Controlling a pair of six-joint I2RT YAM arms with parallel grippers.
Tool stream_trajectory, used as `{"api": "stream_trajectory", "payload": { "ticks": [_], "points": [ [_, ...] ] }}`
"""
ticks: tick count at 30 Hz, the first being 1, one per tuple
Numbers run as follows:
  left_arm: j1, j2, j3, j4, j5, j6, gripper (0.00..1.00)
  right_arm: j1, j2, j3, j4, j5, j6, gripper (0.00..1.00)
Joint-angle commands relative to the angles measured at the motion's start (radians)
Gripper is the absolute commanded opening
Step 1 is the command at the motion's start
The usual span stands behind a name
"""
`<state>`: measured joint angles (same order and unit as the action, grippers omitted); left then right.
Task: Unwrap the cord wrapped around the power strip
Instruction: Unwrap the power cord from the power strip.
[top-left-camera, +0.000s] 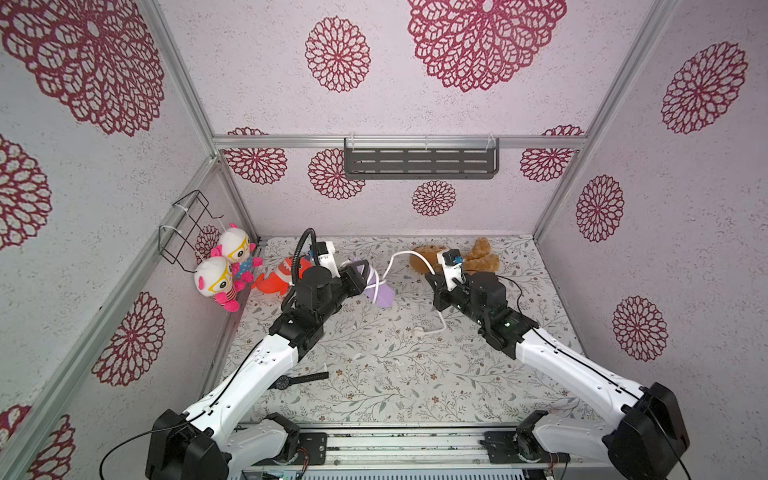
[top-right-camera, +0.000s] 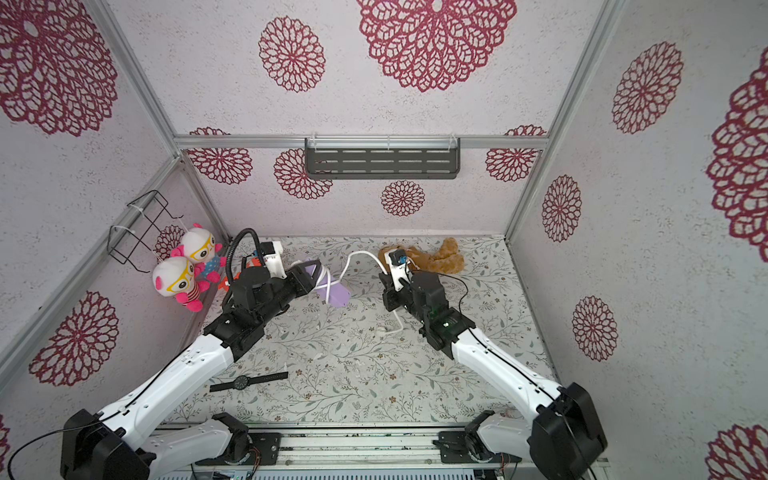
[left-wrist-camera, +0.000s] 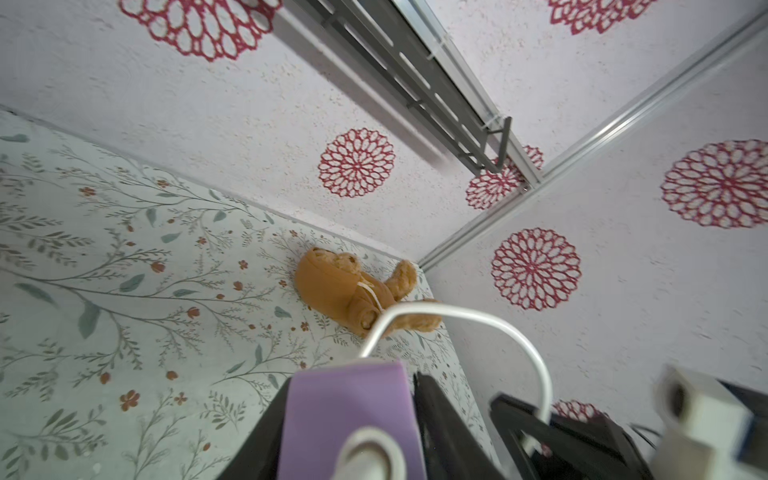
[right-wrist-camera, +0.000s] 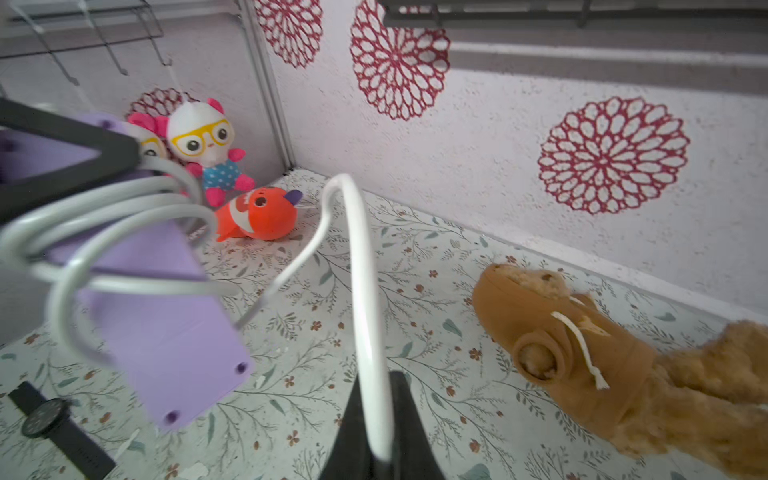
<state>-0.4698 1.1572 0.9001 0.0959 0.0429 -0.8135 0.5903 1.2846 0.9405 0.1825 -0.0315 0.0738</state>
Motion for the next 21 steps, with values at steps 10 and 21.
{"api": "stream_trajectory", "payload": {
  "ticks": [10,21],
  "points": [
    [0.063,0.013,-0.049,0.735,0.125,-0.355,0.00,-0.041,0.195,-0.063,0.140,-0.376,0.163,0.00],
    [0.071,0.178,-0.050,0.953,-0.147,-0.193,0.00,0.062,-0.038,-0.266,0.152,-0.333,0.070,0.00]
  ]
}}
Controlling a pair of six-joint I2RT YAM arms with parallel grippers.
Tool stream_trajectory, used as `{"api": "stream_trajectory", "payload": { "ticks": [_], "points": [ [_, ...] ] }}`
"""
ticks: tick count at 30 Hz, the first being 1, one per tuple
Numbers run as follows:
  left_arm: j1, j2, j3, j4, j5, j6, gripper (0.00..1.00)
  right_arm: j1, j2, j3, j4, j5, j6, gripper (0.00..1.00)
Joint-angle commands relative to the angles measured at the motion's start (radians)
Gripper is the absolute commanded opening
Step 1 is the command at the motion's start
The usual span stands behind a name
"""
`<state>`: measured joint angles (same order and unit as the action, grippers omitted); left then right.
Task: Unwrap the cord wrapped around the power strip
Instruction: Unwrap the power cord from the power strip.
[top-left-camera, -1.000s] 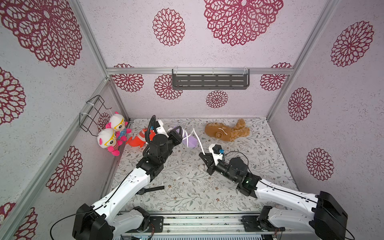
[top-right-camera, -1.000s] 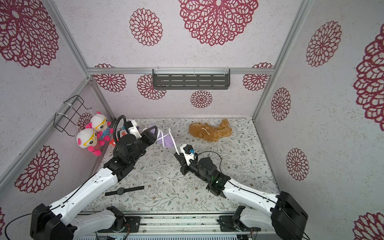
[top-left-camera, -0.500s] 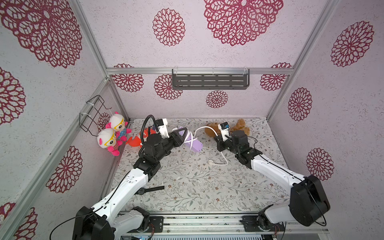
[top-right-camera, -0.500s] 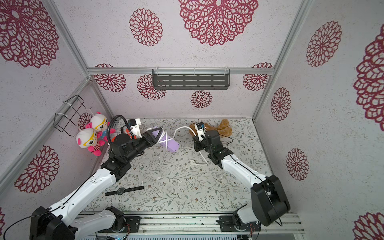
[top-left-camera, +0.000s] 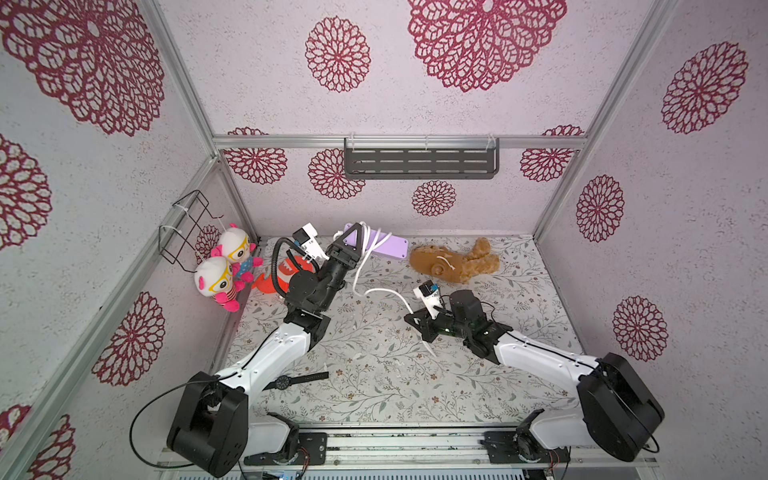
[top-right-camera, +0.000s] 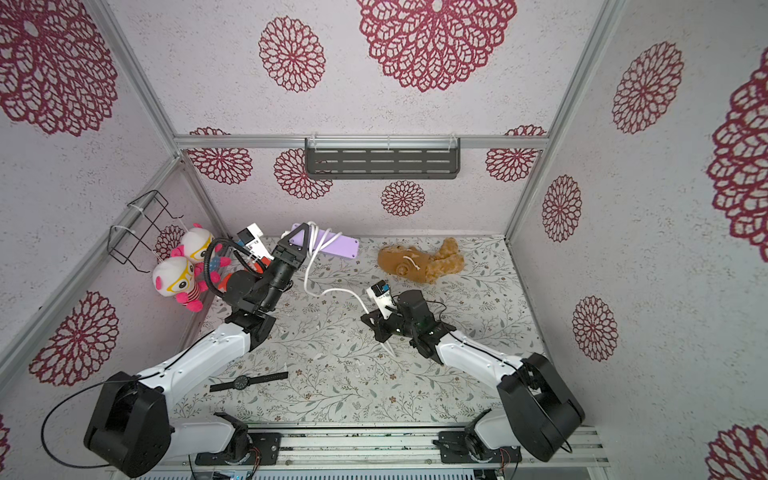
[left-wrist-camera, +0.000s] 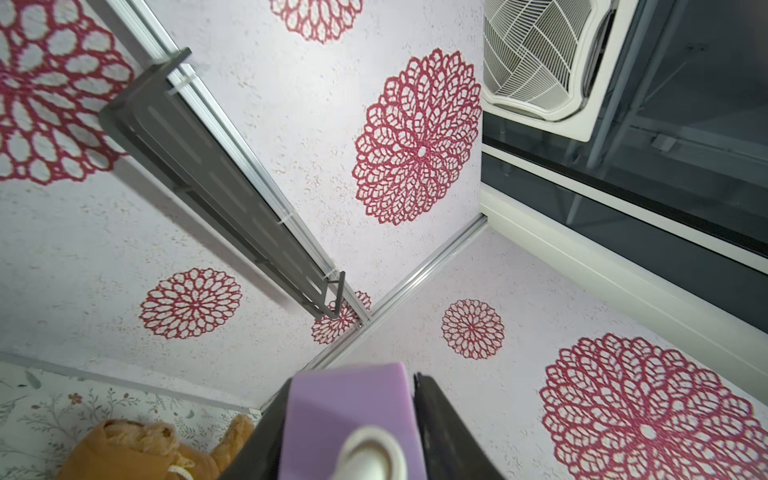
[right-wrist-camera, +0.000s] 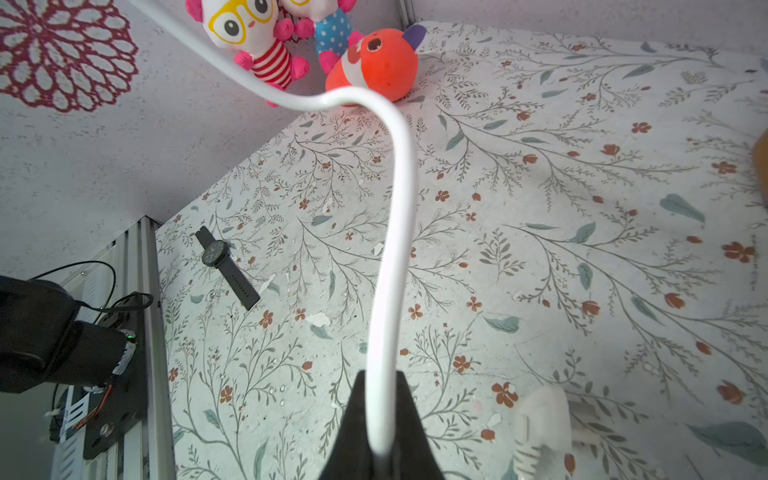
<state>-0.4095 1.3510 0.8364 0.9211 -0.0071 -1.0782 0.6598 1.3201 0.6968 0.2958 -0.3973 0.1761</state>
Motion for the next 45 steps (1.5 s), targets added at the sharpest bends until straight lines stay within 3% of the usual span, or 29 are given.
{"api": "stream_trajectory", "payload": {
  "ticks": [1,2,5,6,9,12,18,26,36,45],
  "points": [
    [0.011,-0.023,0.016,0.108,-0.103,0.100,0.00,-0.008,-0.088,-0.033,0.031,0.055,-0.040,0.00],
    [0.011,-0.033,0.019,0.078,-0.107,0.130,0.00,-0.008,-0.097,-0.037,0.018,0.079,-0.049,0.00],
    [0.010,-0.075,0.027,-0.007,-0.111,0.190,0.00,-0.008,-0.088,-0.016,-0.035,0.158,-0.064,0.53],
    [0.010,-0.088,0.030,-0.032,-0.112,0.204,0.00,-0.008,-0.080,0.004,-0.061,0.177,-0.076,0.61],
    [0.011,-0.119,0.035,-0.072,-0.104,0.224,0.00,-0.015,-0.092,0.056,-0.095,0.177,-0.122,0.71],
    [0.011,-0.141,0.030,-0.074,-0.087,0.209,0.00,-0.015,-0.154,0.057,-0.014,0.166,-0.165,0.78],
    [0.003,-0.138,0.032,0.005,-0.050,0.130,0.00,0.076,-0.131,0.145,0.115,0.106,-0.227,0.78],
    [-0.016,-0.139,0.052,0.038,-0.039,0.075,0.00,0.237,0.037,0.208,0.461,0.123,-0.126,0.70],
    [-0.040,-0.137,0.050,0.053,-0.051,0.072,0.00,0.301,0.245,0.323,0.580,0.180,-0.034,0.64],
    [-0.045,-0.138,0.041,0.061,-0.053,0.074,0.00,0.327,0.313,0.346,0.608,0.175,0.048,0.39]
  ]
}}
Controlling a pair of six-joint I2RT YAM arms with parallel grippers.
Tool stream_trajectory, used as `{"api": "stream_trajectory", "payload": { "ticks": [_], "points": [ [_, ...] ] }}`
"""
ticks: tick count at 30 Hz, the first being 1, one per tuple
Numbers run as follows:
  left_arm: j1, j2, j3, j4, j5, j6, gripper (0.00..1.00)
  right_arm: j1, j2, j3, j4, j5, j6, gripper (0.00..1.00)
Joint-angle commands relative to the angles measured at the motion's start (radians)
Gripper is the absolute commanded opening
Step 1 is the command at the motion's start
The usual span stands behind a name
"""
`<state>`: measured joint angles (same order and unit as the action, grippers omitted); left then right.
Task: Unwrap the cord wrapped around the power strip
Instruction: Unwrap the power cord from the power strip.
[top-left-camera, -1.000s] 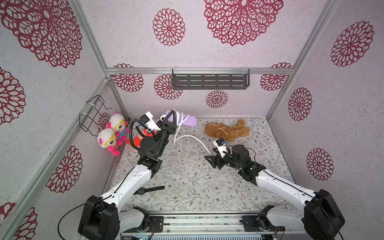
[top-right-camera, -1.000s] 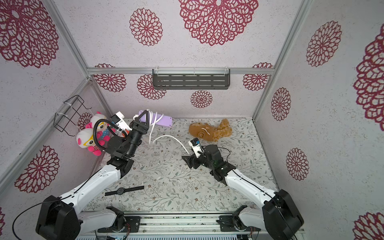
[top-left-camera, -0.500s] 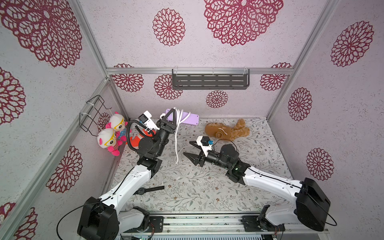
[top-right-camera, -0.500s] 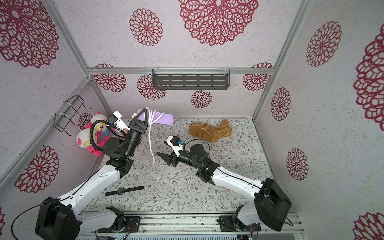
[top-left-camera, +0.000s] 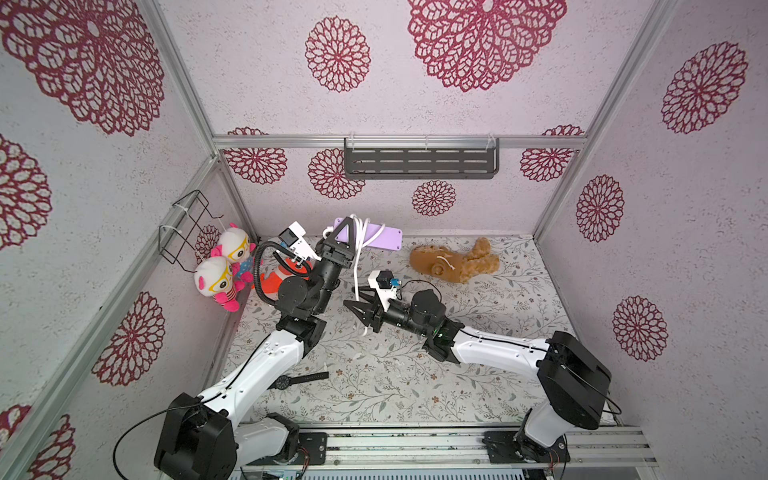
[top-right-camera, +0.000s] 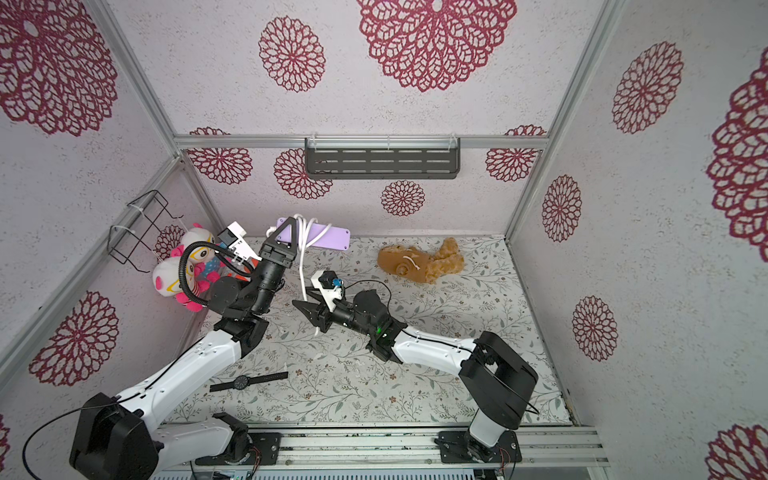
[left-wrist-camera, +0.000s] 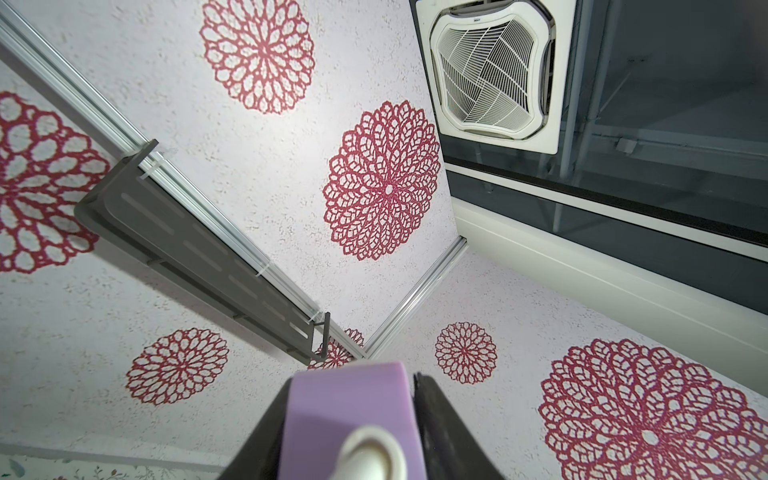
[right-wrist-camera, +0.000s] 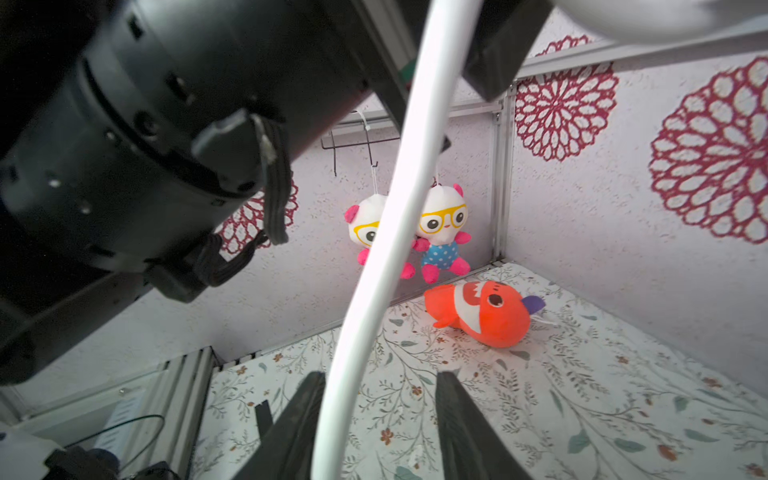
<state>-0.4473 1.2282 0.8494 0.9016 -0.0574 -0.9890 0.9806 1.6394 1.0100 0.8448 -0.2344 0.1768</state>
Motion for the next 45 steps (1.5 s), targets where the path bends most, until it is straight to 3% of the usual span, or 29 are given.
{"api": "stream_trajectory", "payload": {
  "ticks": [1,5,6,12,17,24,29,36,40,45],
  "points": [
    [-0.007,-0.015,0.028,0.082,-0.001,-0.016,0.00,0.007,-0.002,0.036,0.056,0.009,0.051,0.34],
    [-0.009,-0.020,0.013,0.082,-0.019,0.002,0.00,0.008,-0.023,0.021,0.051,0.016,0.047,0.03],
    [-0.008,-0.025,0.006,0.075,-0.027,0.011,0.00,0.009,-0.040,0.010,0.046,0.022,0.038,0.00],
    [-0.007,-0.092,-0.027,-0.155,-0.082,0.149,0.00,0.008,-0.243,-0.034,-0.172,0.128,-0.095,0.00],
    [-0.008,-0.124,-0.083,-0.219,-0.085,0.183,0.00,-0.011,-0.363,0.026,-0.433,0.295,-0.250,0.00],
    [-0.008,-0.170,-0.062,-0.367,0.132,0.171,0.00,-0.193,-0.368,0.109,-0.592,0.309,-0.284,0.00],
    [-0.007,-0.227,-0.126,-0.187,0.237,0.048,0.00,-0.327,-0.298,0.105,-0.638,0.181,-0.209,0.00],
    [-0.007,-0.222,-0.120,0.036,0.223,-0.045,0.00,-0.298,-0.214,-0.019,-0.566,-0.004,-0.093,0.00],
    [-0.006,-0.175,-0.083,0.053,0.158,-0.015,0.00,-0.196,-0.261,-0.141,-0.526,0.001,-0.204,0.00],
    [0.013,-0.060,-0.043,0.131,0.061,-0.017,0.00,-0.107,-0.312,-0.193,-0.630,0.001,-0.347,0.00]
  ]
}}
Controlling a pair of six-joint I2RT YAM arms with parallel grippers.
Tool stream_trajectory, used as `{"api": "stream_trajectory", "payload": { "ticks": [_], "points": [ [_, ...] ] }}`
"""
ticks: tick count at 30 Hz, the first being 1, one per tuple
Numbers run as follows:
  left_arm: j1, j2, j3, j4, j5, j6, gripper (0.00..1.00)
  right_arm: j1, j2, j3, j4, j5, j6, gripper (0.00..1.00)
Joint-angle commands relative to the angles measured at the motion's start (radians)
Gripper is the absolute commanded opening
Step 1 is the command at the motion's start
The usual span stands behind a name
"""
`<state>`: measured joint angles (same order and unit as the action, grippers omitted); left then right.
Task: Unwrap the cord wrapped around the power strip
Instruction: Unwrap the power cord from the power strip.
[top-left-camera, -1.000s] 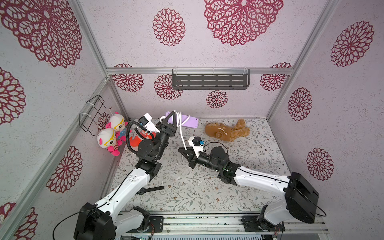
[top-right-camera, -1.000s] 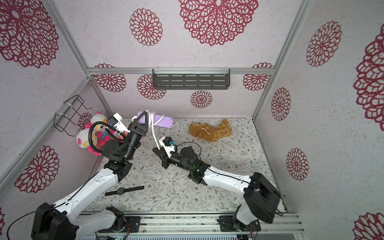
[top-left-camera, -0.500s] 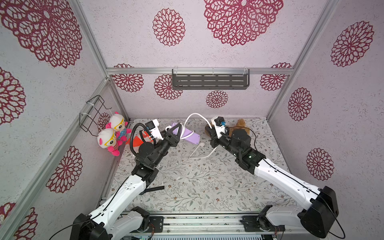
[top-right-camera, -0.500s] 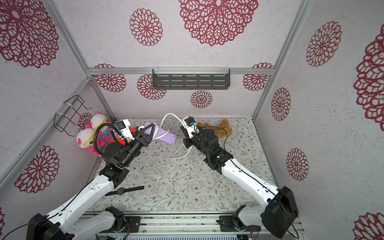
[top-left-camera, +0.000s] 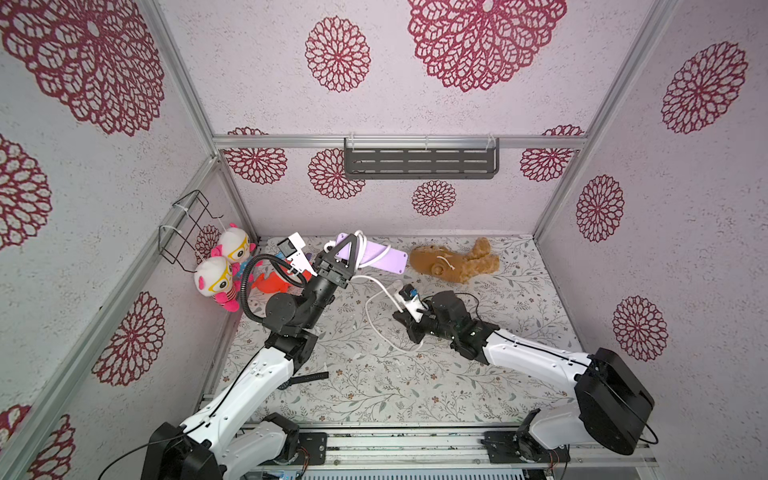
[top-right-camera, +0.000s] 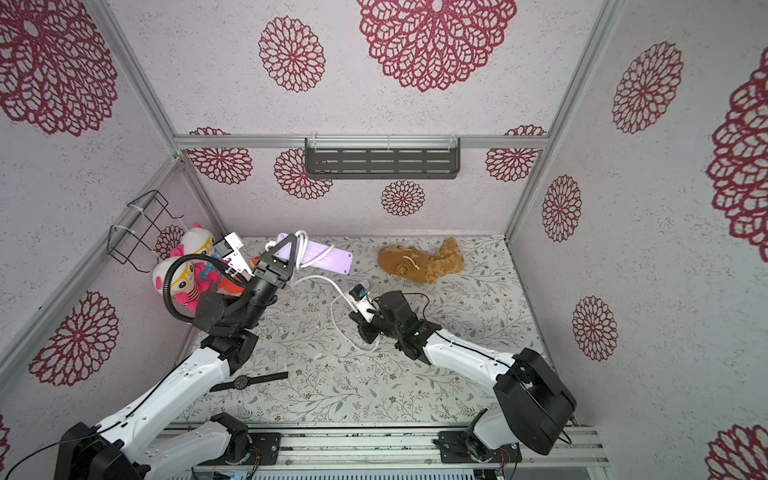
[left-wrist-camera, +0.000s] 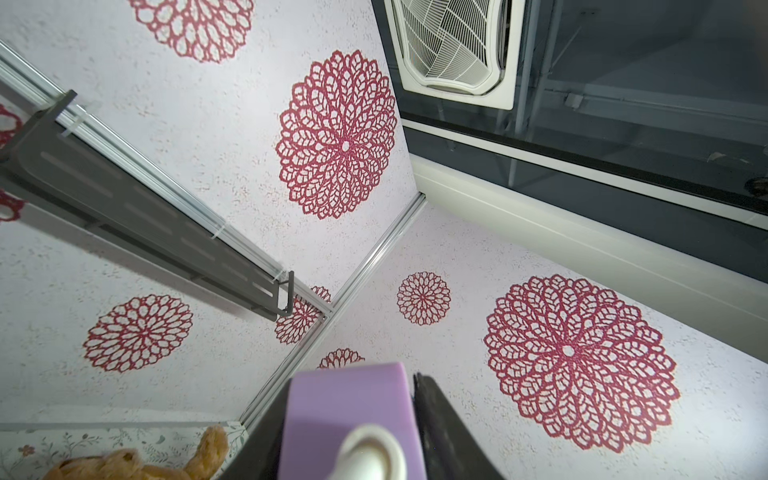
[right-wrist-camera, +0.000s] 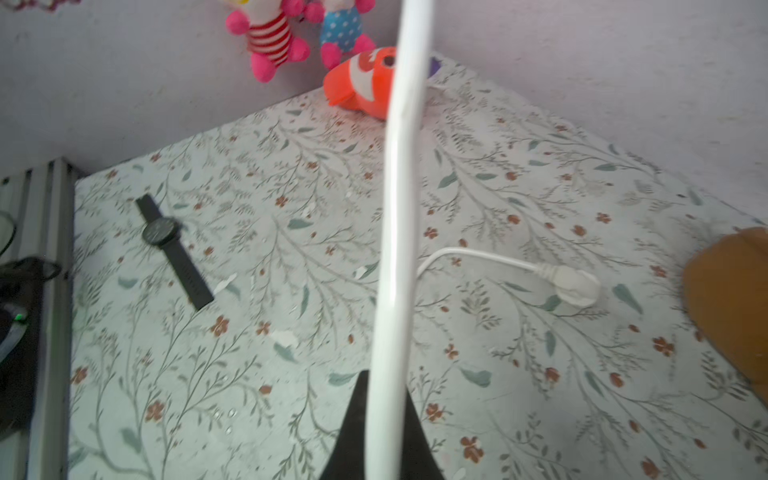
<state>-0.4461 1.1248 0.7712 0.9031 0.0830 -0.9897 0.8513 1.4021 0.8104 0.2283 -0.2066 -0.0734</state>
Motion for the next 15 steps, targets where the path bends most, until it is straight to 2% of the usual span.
{"api": "stream_trajectory", "payload": {
  "ticks": [1,5,9,11,15],
  "points": [
    [0.020,0.071,0.040,0.149,-0.099,-0.010,0.00,0.030,-0.093,-0.003,-0.028,-0.043,-0.106,0.00],
    [0.057,0.155,0.041,0.155,-0.186,0.033,0.00,0.048,-0.186,-0.033,-0.060,-0.082,-0.143,0.00],
    [0.085,0.205,0.030,0.089,-0.237,0.155,0.00,0.052,-0.320,-0.058,-0.092,-0.089,-0.197,0.00],
    [0.086,0.208,0.032,0.021,-0.247,0.219,0.00,0.049,-0.381,-0.052,-0.112,-0.030,-0.211,0.00],
    [0.082,0.174,0.053,-0.175,-0.213,0.311,0.00,-0.005,-0.441,0.008,-0.107,0.209,-0.209,0.00]
  ]
}}
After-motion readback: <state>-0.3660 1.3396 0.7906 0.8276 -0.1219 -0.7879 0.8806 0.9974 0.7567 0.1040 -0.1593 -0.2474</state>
